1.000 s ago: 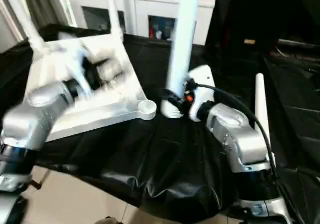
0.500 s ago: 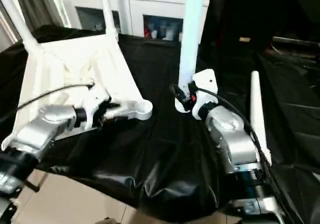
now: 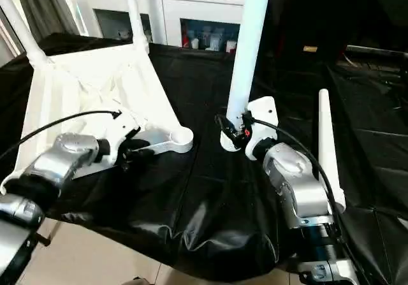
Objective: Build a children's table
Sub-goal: Insert table leg to table base
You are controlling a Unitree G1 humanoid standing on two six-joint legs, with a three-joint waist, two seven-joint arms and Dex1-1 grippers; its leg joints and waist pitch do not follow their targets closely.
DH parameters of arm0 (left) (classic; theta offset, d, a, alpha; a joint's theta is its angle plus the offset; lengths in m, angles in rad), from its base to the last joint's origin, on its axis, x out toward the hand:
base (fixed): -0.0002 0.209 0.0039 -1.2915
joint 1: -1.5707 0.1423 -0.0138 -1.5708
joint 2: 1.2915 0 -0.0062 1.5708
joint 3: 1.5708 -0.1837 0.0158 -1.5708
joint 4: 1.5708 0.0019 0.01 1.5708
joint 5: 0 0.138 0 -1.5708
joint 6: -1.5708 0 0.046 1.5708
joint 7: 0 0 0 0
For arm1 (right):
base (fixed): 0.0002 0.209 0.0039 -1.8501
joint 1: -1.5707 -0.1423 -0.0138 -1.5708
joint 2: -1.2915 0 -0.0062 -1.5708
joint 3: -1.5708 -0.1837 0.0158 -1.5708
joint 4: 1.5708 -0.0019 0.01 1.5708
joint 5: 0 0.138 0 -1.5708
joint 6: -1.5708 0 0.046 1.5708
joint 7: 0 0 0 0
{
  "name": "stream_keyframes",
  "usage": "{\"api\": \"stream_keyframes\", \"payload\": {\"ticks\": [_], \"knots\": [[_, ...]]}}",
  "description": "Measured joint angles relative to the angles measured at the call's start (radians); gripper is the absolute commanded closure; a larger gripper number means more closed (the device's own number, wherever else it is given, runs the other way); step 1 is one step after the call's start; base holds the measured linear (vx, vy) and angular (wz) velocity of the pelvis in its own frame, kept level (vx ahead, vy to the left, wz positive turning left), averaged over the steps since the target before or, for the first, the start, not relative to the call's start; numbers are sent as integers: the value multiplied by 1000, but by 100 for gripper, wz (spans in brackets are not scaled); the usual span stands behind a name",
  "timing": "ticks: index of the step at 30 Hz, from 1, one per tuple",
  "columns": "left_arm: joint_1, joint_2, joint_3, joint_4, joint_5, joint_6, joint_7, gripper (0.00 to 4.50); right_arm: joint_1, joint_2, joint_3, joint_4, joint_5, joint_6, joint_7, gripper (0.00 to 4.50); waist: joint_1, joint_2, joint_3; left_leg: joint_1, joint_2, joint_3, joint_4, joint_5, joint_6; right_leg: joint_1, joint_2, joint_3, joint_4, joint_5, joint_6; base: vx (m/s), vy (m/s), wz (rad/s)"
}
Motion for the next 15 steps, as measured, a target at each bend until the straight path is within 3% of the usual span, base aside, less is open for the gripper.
{"api": "stream_keyframes", "payload": {"ticks": [1, 2, 9, 13, 15], "knots": [[-4, -2, 0, 9, 5, -3, -6, 335, 0, 0, 0, -5, 1, 0, 2, 264, 0, 0, 0, 0, 0, 0, 0, 0, 0, 0, 0, 0, 0, 0, 0, 0, 0, 0], [-11, -3, 0, 24, 9, -10, -10, 368, 0, -1, 0, -8, 2, 0, 4, 264, 0, 0, 0, 1, 0, 0, 0, 0, 0, 0, 0, 0, 0, 0, -1, 0, 0, 0], [-58, -2, -4, 113, 39, -39, -123, 416, 20, -4, -9, -20, 21, 6, 26, 264, -2, 1, 0, 1, 0, 0, 0, 0, 0, 0, 0, 0, -1, 2, -2, 0, 0, 0], [-26, 23, -32, 39, 53, -60, -234, 447, 27, -7, -11, -22, 24, 12, 37, 264, -2, 2, -1, 0, 0, 0, -1, -1, 2, 0, 0, 0, -3, 1, -3, 0, 0, 0], [38, 48, -37, -65, 44, -78, -285, 450, 29, -11, -14, -28, 26, 13, 48, 264, 0, 2, -1, 0, 0, 1, -1, -2, 3, 0, 0, 0, -2, -2, -3, 0, 0, 0]]}}
